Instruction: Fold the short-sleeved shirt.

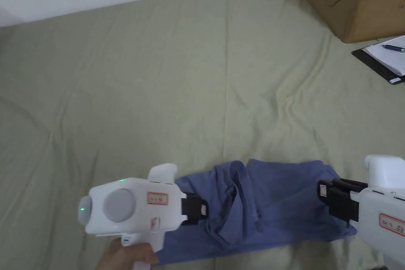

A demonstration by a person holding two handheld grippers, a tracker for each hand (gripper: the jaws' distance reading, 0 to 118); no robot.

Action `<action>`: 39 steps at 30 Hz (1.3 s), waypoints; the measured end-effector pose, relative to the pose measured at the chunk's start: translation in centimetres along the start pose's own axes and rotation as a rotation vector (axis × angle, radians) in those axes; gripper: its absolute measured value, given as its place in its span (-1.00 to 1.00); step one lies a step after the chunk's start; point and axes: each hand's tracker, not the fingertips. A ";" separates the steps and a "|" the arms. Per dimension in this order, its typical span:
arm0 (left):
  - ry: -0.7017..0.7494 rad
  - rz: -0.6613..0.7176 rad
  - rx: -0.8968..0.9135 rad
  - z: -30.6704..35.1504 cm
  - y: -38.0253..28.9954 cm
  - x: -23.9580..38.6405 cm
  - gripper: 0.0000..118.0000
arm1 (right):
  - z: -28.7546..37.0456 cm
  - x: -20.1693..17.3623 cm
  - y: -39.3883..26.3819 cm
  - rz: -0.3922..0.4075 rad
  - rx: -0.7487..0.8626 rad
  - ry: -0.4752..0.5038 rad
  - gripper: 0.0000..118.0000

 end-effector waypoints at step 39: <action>-0.504 0.349 0.189 4.5 -4.1 -19.3 1.00 | -1.8 -5.9 1.5 0.107 -0.058 0.022 -1.00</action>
